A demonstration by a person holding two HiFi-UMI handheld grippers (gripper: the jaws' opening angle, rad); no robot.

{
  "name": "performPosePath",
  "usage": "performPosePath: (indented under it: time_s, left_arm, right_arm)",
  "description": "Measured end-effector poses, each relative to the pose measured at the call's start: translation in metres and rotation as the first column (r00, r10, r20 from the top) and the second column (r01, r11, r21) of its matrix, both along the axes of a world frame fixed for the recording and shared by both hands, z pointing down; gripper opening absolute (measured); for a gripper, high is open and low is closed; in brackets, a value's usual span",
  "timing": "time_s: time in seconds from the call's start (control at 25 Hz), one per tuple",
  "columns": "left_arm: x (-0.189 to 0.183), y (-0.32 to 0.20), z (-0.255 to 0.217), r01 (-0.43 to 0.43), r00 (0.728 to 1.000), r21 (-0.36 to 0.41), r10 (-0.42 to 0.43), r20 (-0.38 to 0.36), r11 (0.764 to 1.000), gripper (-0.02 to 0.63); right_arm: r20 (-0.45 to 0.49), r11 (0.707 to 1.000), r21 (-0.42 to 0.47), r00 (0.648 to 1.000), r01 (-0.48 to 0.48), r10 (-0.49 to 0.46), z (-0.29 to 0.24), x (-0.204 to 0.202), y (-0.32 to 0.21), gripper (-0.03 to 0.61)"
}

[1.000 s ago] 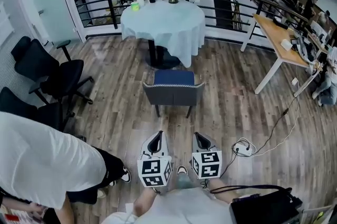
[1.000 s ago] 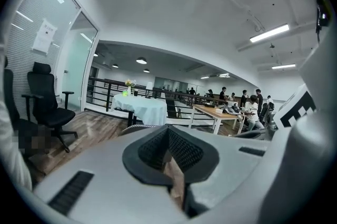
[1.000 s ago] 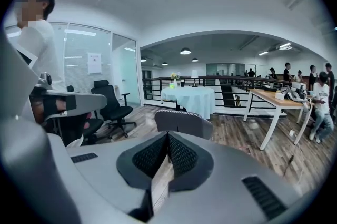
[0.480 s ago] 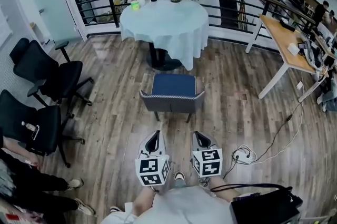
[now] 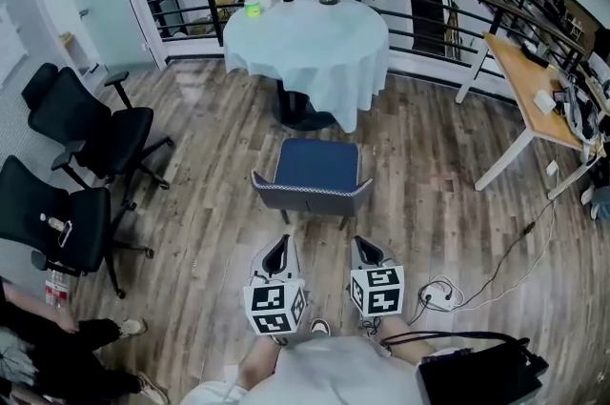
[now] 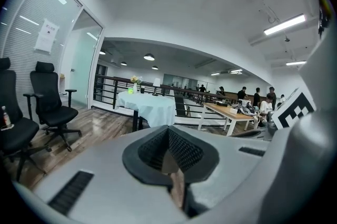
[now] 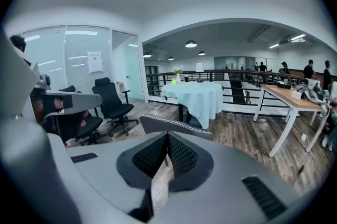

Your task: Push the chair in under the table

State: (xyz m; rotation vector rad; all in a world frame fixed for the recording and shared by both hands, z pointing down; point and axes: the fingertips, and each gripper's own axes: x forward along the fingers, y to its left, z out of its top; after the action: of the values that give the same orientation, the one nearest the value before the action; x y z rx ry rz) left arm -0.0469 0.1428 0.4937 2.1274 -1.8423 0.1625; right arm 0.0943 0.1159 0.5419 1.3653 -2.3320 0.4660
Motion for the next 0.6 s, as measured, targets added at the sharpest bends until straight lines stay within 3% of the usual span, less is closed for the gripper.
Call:
performPosePath:
  time_s: [0.6]
  left_arm:
    - [-0.007, -0.040, 0.024, 0.027, 0.999, -0.053, -0.028, -0.023, 0.998, 0.002]
  right_arm:
    - [0.013, 0.998, -0.058, 1.000, -0.023, 0.024, 0.025, 0.009, -0.036, 0.017]
